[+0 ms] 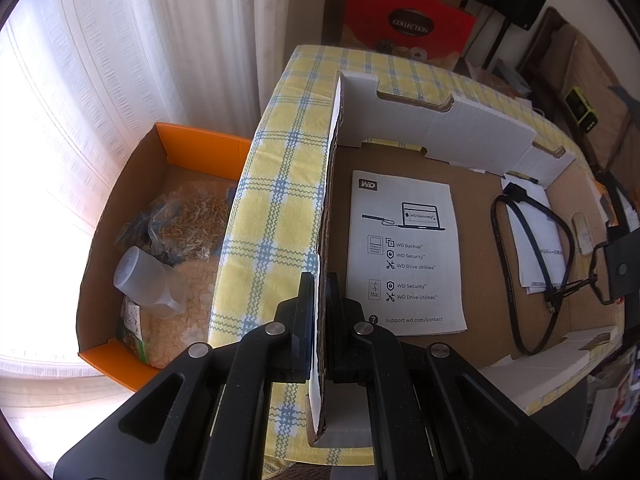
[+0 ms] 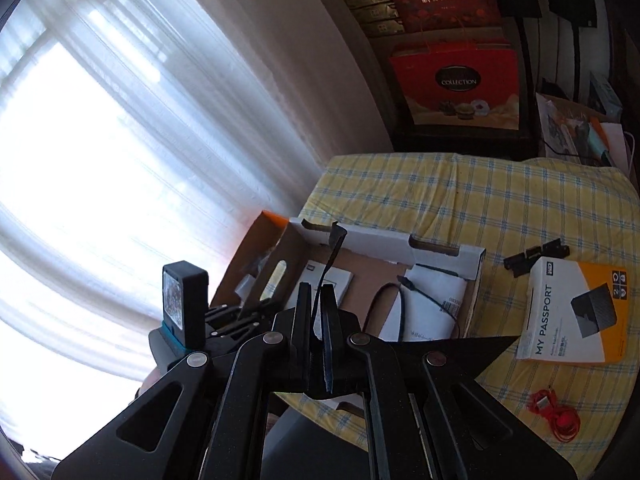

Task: Organize objects
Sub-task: 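Carry the black strap in the right tool over the cardboard box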

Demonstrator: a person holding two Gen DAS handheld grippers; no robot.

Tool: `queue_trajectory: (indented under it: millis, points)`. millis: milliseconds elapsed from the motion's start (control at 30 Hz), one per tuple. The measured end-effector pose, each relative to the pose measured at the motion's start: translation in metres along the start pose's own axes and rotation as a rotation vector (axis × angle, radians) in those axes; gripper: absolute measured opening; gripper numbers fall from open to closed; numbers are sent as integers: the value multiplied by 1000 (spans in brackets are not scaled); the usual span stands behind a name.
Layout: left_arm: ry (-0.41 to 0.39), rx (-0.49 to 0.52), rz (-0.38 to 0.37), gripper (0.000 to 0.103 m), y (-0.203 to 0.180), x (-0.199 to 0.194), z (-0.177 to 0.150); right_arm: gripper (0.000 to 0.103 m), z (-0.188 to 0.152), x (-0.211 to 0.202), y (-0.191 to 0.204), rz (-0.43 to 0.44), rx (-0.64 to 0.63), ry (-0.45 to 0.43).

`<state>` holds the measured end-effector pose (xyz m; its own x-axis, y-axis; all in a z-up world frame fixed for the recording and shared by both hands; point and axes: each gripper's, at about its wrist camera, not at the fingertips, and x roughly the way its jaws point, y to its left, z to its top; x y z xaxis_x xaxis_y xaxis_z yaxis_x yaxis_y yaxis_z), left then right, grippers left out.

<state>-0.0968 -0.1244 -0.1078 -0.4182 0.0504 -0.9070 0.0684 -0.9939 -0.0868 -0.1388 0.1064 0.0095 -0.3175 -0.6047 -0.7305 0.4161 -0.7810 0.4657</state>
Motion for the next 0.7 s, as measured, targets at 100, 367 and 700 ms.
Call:
queue_trajectory:
  millis: [100,367,700]
  points:
    - [0,-1,-2,4,0,0,0,3,-12,24,-16,-5,30,65]
    - [0,0,1,4,-3,-1,0,7,-35,57,-27,-72,12,171]
    - [5,1,0,4,-4,-1,0,4,-9,15,-12,-10,35,33]
